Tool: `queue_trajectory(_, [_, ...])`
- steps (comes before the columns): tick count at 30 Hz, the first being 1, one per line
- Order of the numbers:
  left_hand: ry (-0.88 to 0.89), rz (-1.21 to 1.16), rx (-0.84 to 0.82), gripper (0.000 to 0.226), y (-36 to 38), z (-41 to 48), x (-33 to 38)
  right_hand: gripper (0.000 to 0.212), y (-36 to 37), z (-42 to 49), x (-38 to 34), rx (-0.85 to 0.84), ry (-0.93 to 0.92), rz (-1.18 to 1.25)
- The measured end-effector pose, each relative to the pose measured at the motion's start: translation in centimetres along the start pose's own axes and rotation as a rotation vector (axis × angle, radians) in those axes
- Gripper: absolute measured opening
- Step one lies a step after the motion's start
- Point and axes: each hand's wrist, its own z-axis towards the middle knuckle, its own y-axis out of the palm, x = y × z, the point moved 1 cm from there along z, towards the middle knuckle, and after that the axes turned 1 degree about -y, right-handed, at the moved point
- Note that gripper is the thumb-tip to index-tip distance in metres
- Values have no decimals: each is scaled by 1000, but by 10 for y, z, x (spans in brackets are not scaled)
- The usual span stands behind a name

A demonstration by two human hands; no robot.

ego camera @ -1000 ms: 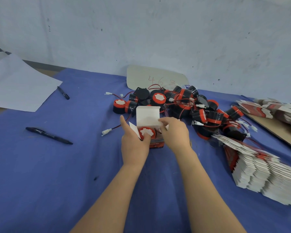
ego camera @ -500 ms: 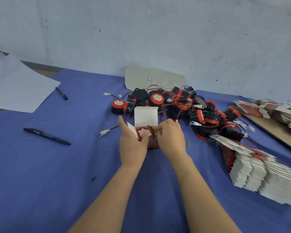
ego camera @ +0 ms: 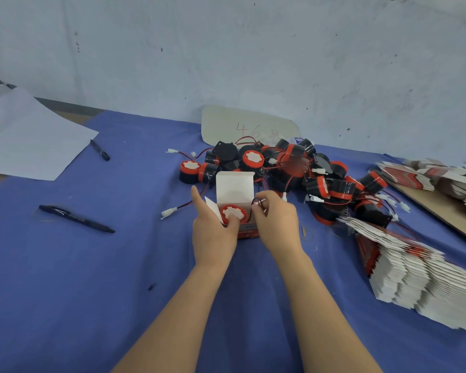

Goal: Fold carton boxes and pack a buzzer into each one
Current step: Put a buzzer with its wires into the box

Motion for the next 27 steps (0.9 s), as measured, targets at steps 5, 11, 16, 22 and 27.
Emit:
queue_trajectory(5, [5, -12, -14, 89, -1, -1, 0, 26, -6, 1, -2, -132, -91, -70])
queue_trajectory(11, [6, -10, -31, 91, -2, -2, 1, 30, -8, 4, -6, -228, -39, -199])
queue_trajectory(16, [1, -4, -35, 91, -2, -2, 1, 16, -5, 7, -12, -199, 89, -232])
queue_trajectory(22, [-9, -2, -37, 92, -2, -2, 2, 25, -8, 27, -22, -332, 127, -437])
queue_trajectory(27, [-17, 4, -30, 90, -1, -2, 2, 17, -7, 29, -26, -400, 106, -479])
